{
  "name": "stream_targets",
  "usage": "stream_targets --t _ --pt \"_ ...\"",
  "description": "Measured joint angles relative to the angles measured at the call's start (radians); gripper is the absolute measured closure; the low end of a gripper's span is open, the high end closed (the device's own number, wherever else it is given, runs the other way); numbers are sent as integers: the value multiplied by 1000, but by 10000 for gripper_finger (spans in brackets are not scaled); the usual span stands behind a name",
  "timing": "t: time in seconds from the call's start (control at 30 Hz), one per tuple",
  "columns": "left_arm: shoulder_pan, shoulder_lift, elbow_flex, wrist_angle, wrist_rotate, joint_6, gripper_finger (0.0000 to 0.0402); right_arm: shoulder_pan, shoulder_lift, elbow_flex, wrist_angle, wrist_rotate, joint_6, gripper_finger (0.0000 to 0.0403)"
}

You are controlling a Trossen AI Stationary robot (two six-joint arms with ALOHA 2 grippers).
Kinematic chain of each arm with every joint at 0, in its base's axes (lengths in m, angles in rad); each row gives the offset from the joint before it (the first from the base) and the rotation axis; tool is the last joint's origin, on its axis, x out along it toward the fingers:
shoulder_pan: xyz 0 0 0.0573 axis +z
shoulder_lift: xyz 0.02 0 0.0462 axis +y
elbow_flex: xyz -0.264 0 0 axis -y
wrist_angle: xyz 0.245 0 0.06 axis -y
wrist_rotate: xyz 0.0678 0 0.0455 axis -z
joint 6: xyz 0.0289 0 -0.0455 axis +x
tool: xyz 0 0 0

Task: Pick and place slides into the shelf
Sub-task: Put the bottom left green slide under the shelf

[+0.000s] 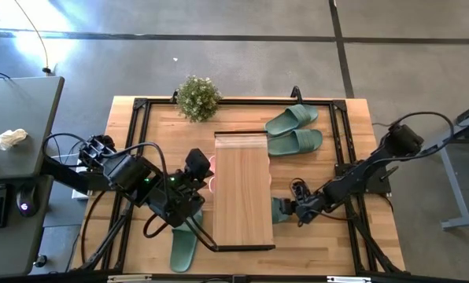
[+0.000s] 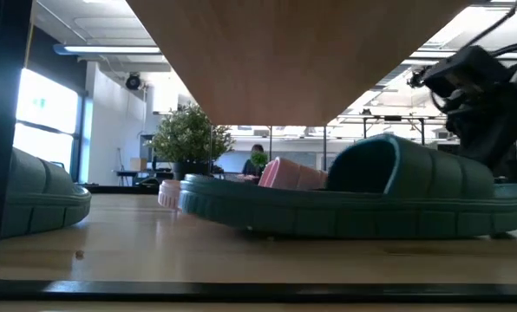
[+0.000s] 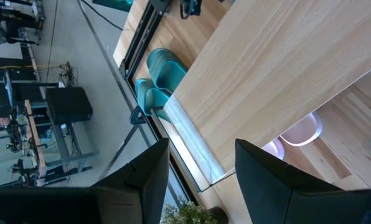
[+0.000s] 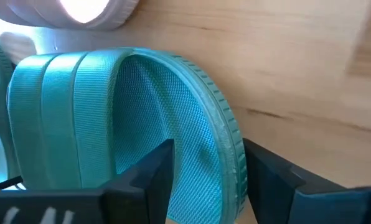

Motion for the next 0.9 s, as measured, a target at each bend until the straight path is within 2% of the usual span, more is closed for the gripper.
stream_targets --t 0.27,0.5,0.9 --pt "0 0 0 0 0 -5 236 -15 33 17 71 2 -21 236" --pt "0 0 0 0 0 -16 236 -18 33 17 86 70 4 236" --pt "0 0 0 0 0 -16 236 -94 33 17 127 28 -65 236"
